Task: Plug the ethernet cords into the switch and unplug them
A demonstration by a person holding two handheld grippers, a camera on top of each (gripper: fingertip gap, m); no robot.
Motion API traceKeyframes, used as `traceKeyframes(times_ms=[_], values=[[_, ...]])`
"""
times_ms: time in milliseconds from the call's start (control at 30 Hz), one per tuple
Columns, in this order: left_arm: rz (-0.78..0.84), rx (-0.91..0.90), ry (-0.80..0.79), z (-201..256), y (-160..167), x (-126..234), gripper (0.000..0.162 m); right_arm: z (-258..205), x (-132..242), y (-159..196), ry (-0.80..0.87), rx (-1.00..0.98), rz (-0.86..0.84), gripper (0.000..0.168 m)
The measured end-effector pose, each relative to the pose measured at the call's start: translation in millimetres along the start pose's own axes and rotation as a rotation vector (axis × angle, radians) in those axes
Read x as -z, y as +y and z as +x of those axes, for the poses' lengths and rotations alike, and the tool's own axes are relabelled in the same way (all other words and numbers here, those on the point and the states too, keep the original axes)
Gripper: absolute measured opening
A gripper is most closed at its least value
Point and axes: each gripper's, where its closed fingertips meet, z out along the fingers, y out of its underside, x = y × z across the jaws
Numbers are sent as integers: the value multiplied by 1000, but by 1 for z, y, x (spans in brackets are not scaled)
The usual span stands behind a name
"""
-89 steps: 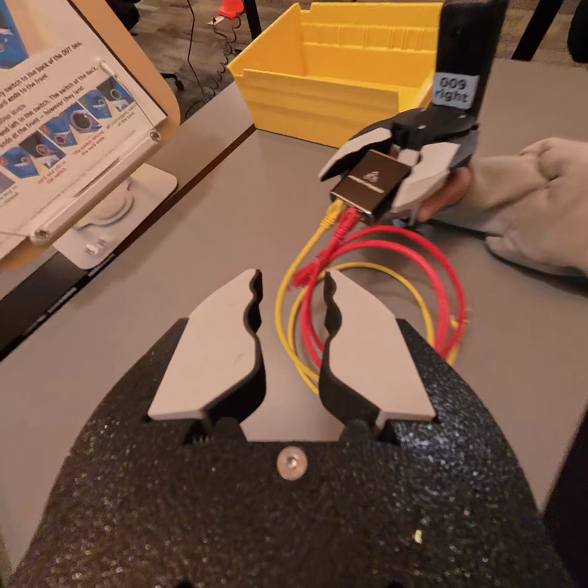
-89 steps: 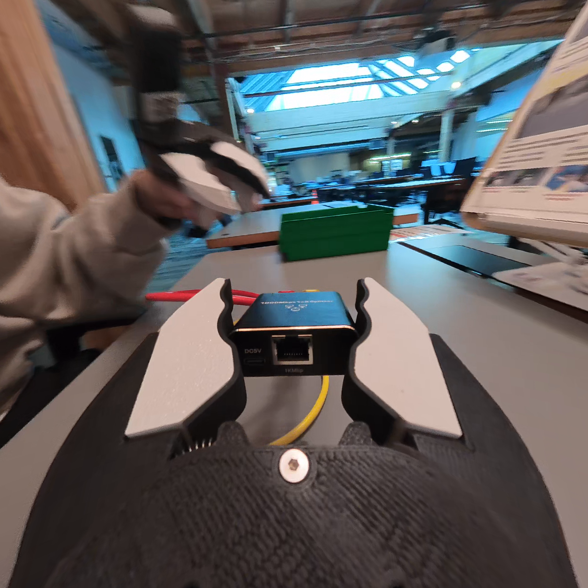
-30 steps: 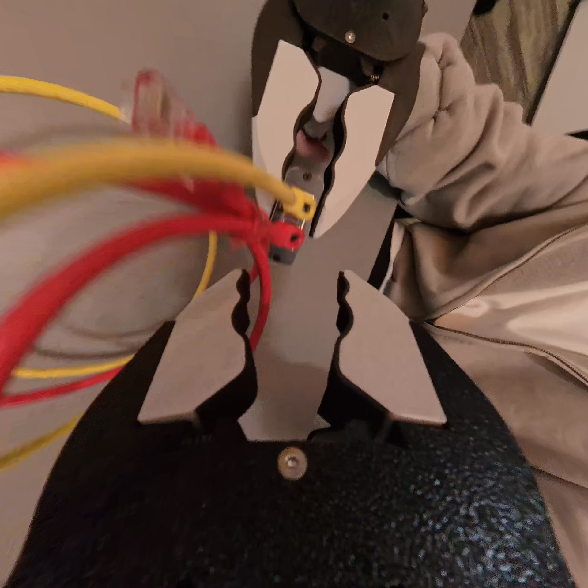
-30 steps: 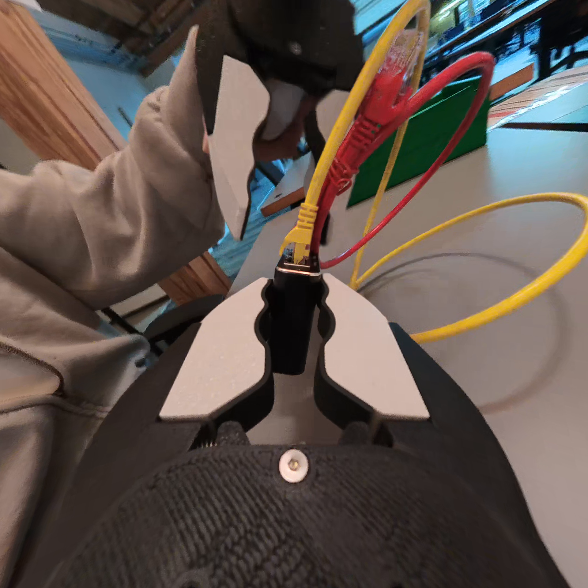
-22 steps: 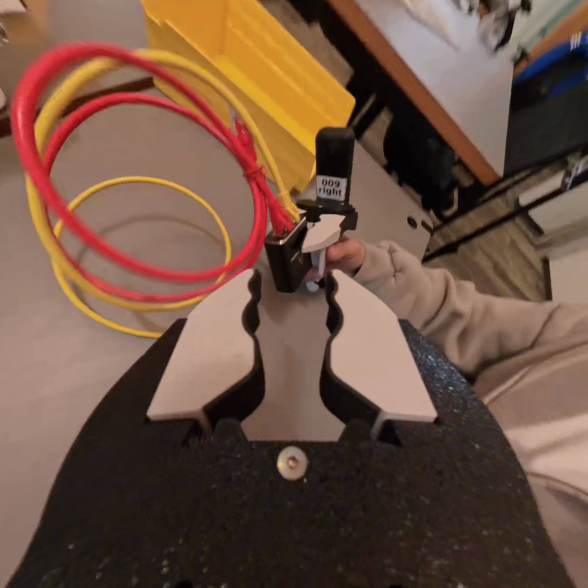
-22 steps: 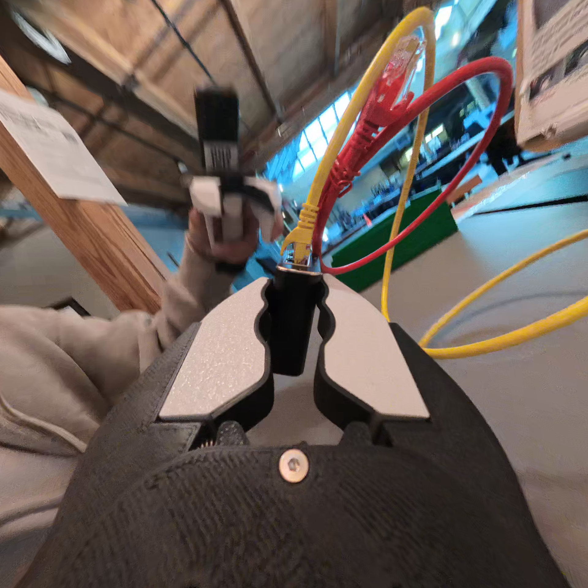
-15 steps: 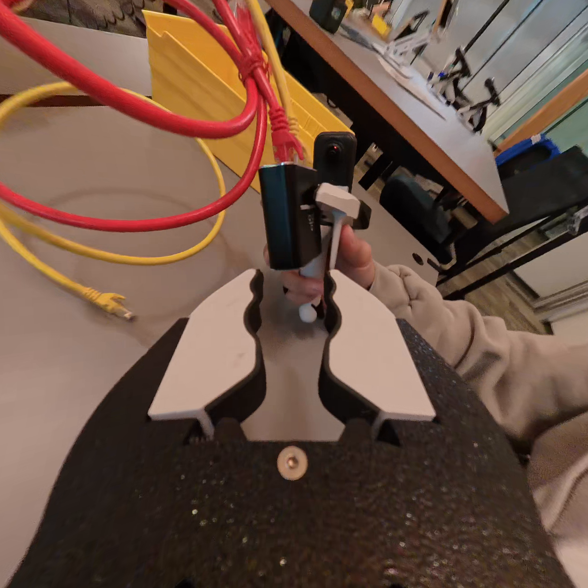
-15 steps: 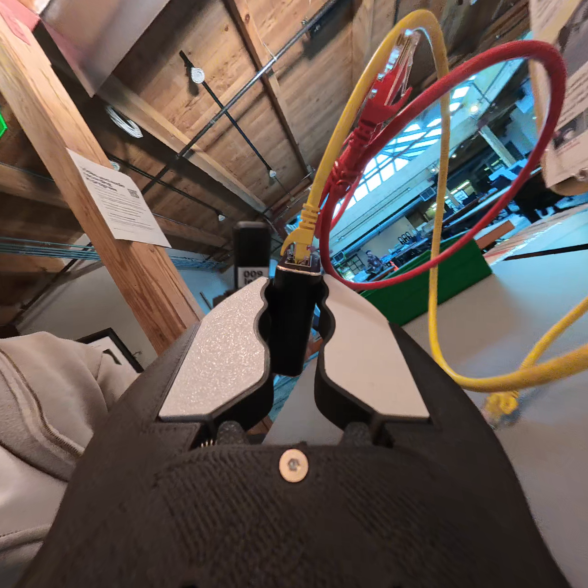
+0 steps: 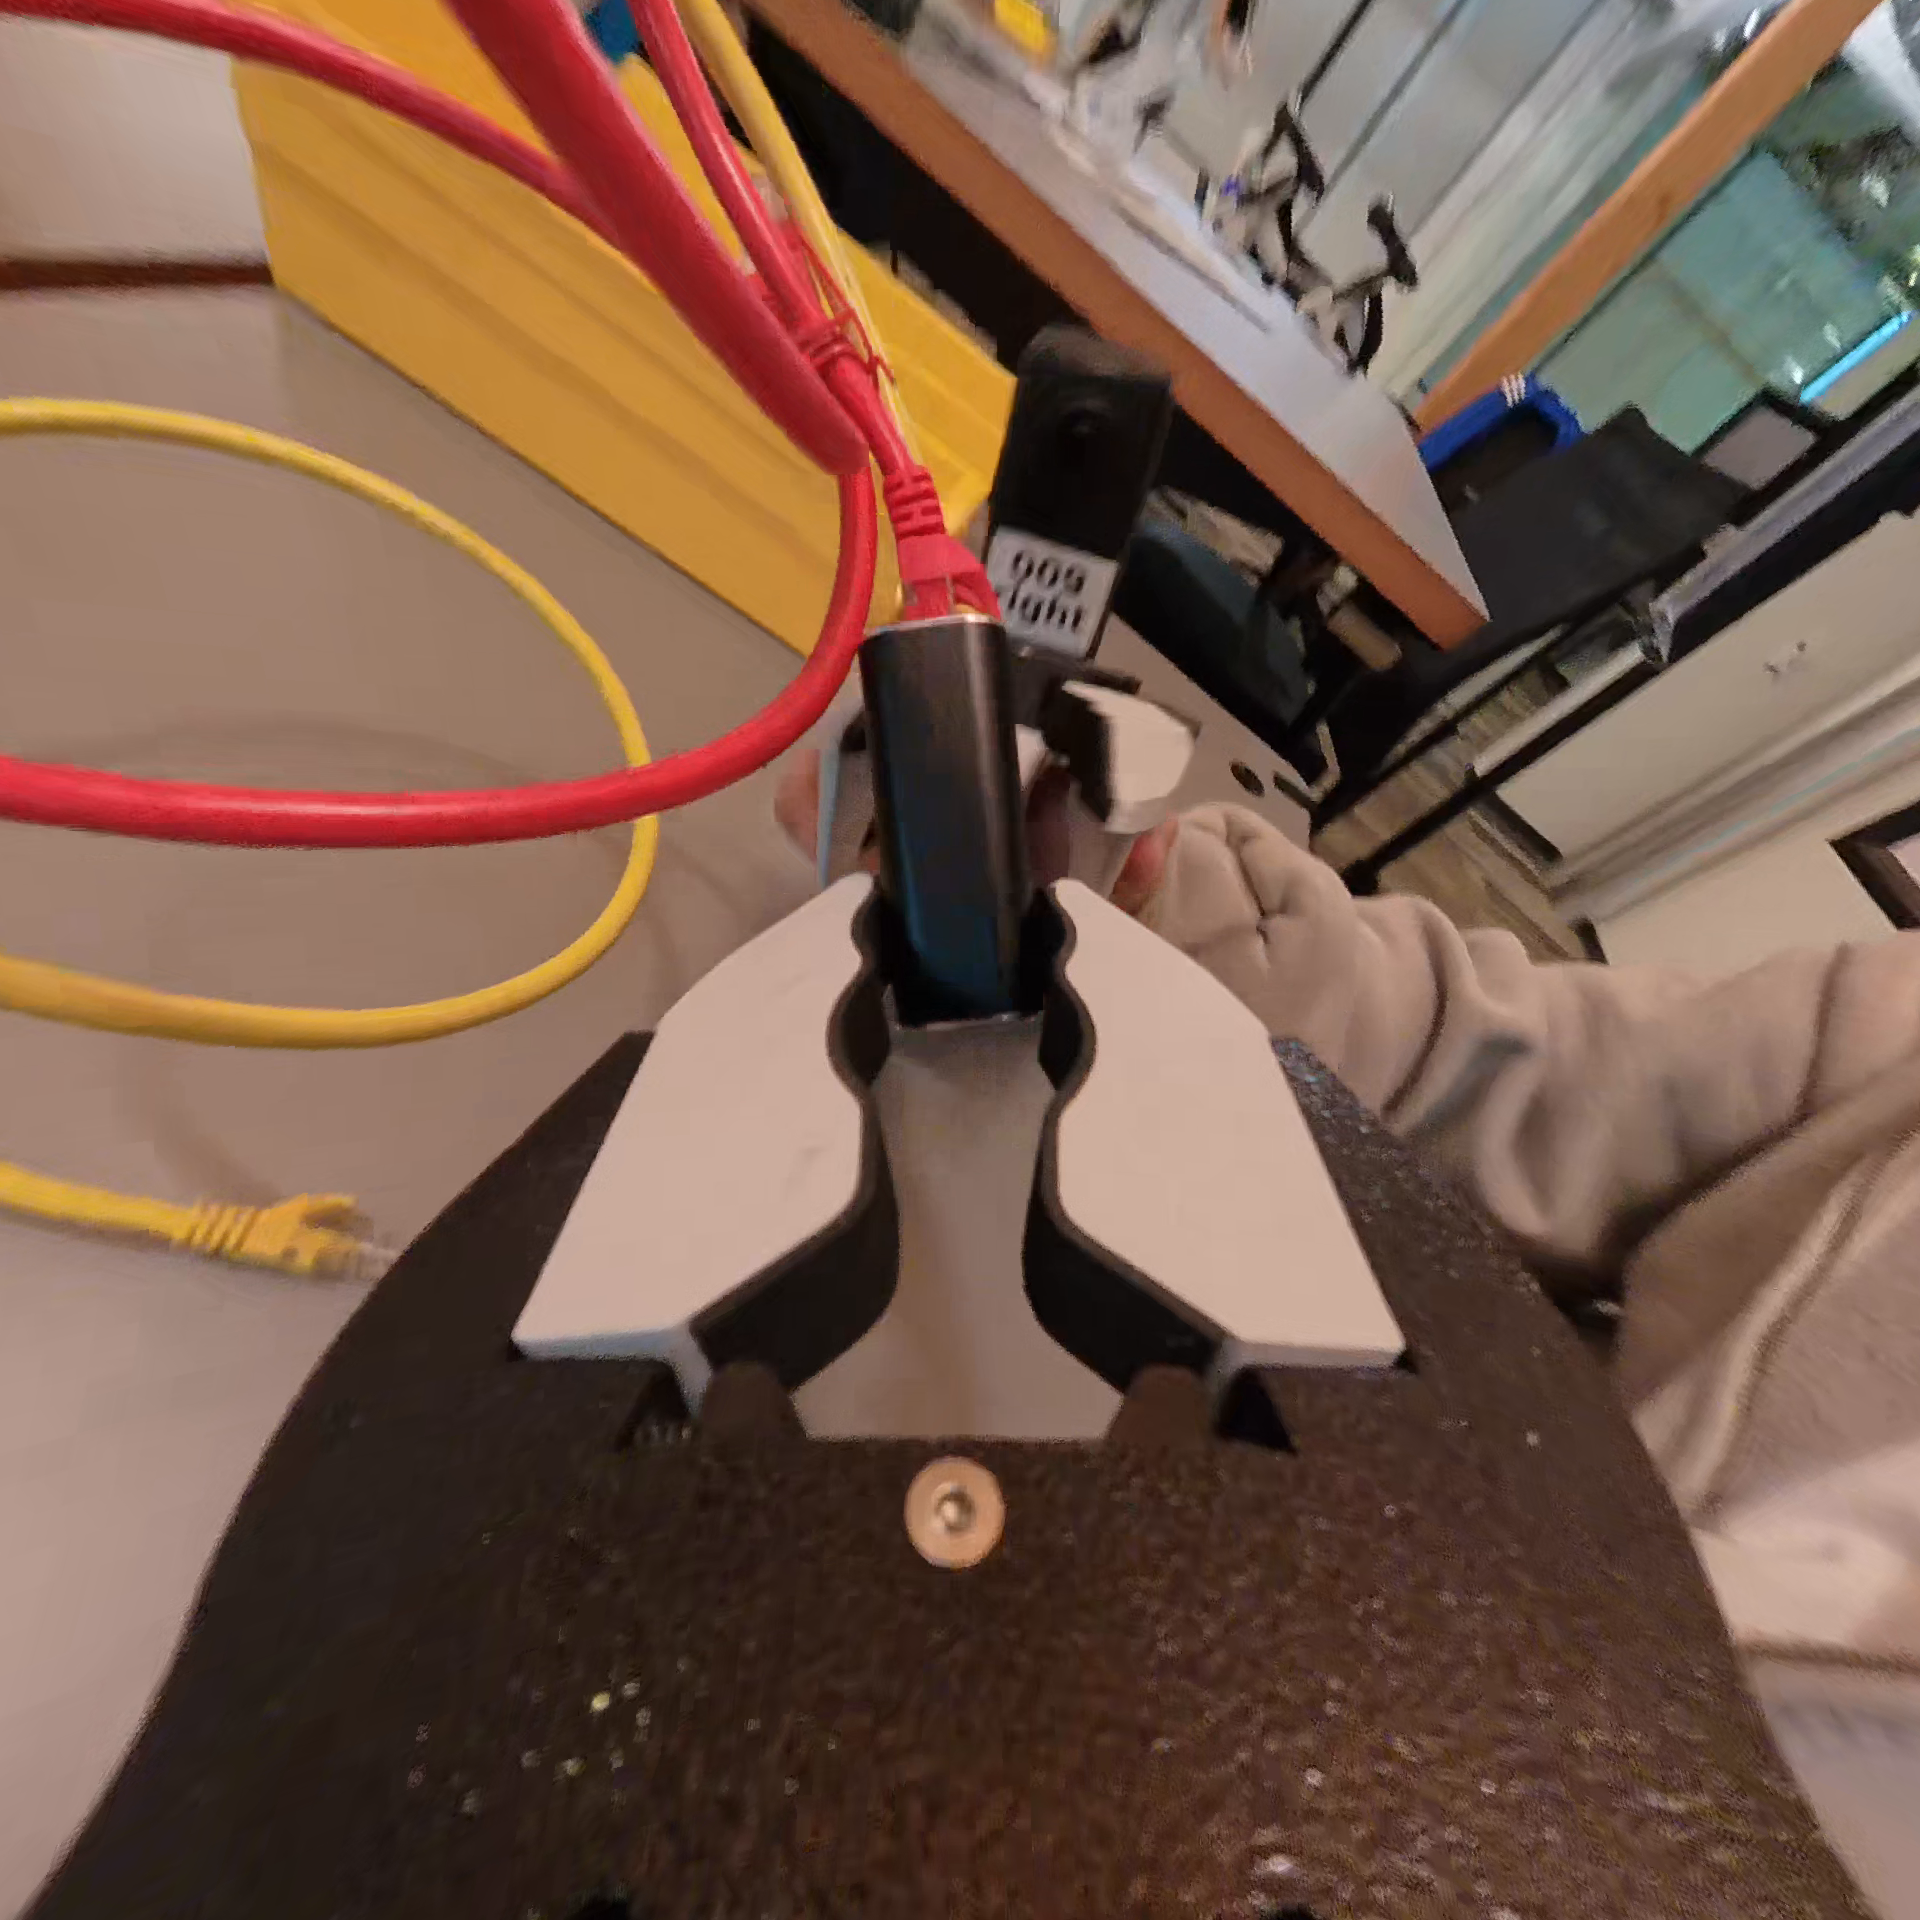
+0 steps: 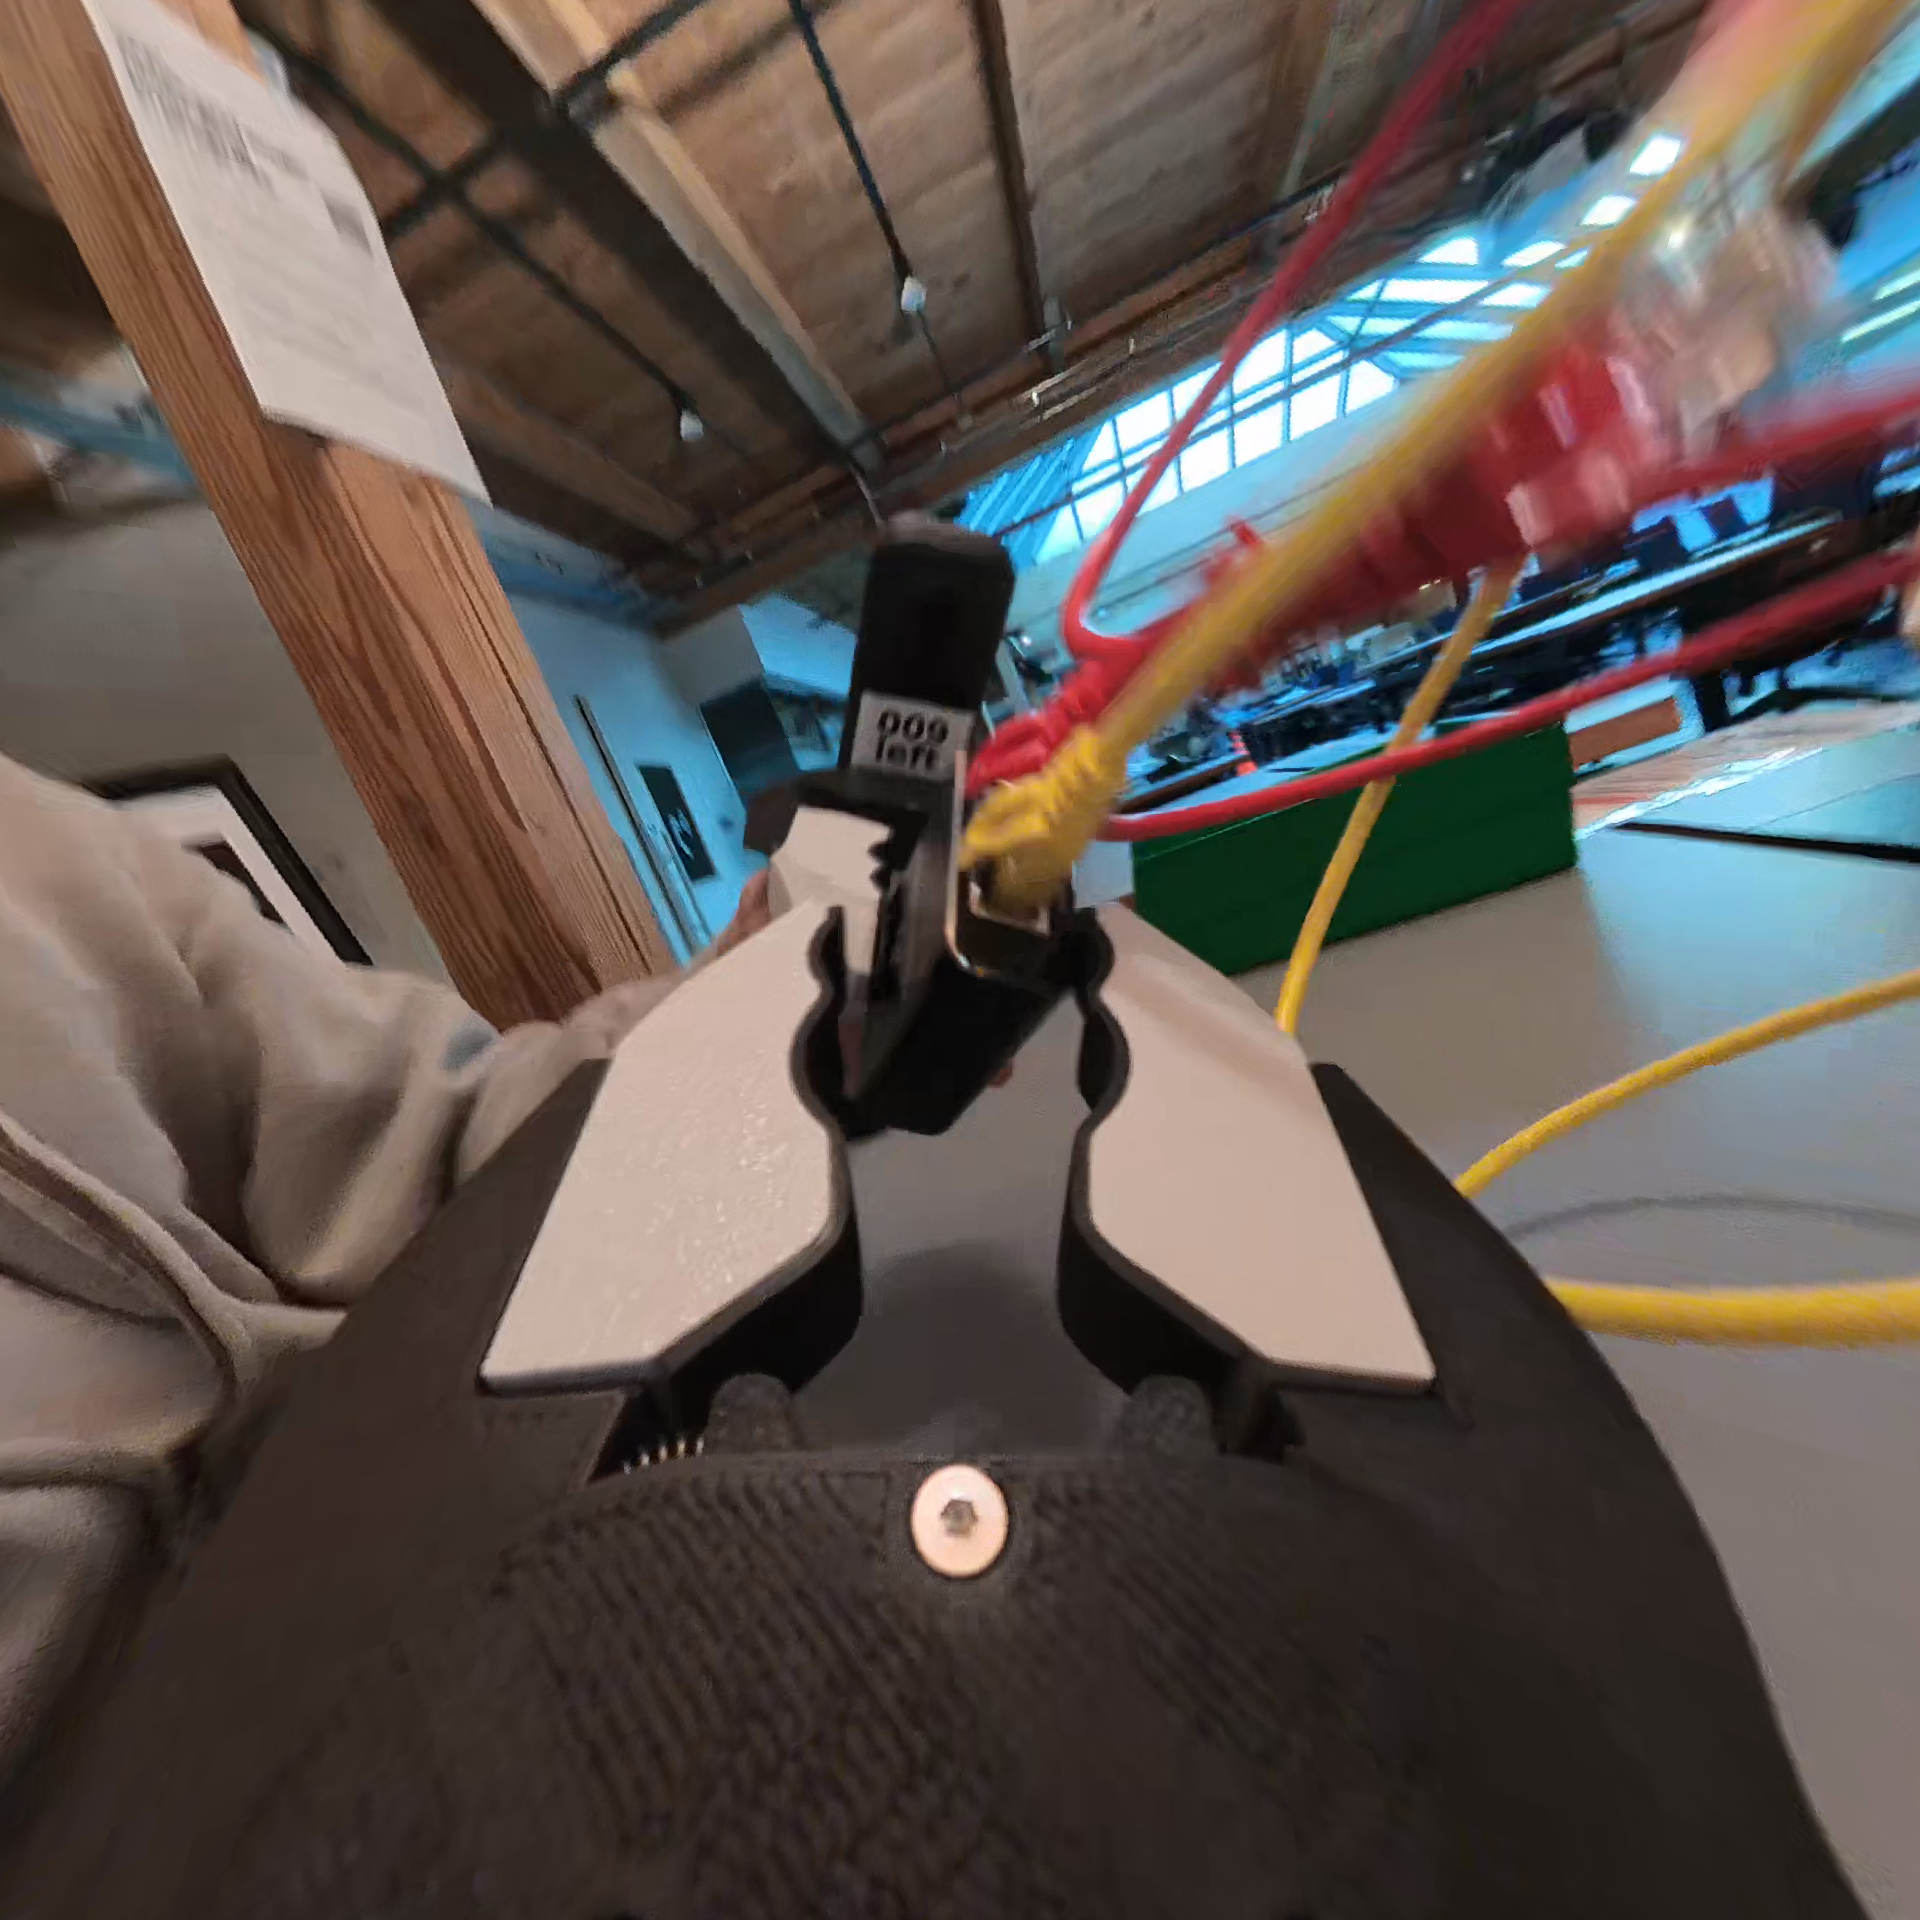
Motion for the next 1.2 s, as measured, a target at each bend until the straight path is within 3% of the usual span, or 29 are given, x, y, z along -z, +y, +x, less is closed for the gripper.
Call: traceKeyframes(times_ms=[133,267,367,400,500,700,833,900,1067,1200], values=[[-128,137,81,-5,-2,22,25,8,4,6,152,361,-172,85],[-157,283,146,-12,-12,39,24,15,6,9,311,834,-340,94],[-216,313,84,-26,-9,46,25,16,5,-3,433,1109,-309,93],[-230,324,69,-30,-7,47,25,12,3,-1,407,1096,-296,87],[-306,374,200,-15,2,45,24,5,-5,15,299,987,-327,100],[-547,363,243,-5,35,29,25,15,-8,56,262,1026,-584,103],[-625,363,206,-7,41,17,25,22,-6,69,273,1089,-675,91],[-661,349,194,-7,43,14,25,21,-5,72,254,1100,-690,69],[-707,309,131,-11,42,12,24,25,-4,70,276,1095,-679,69],[-709,284,40,-18,38,10,24,31,-6,73,343,1041,-680,83]])
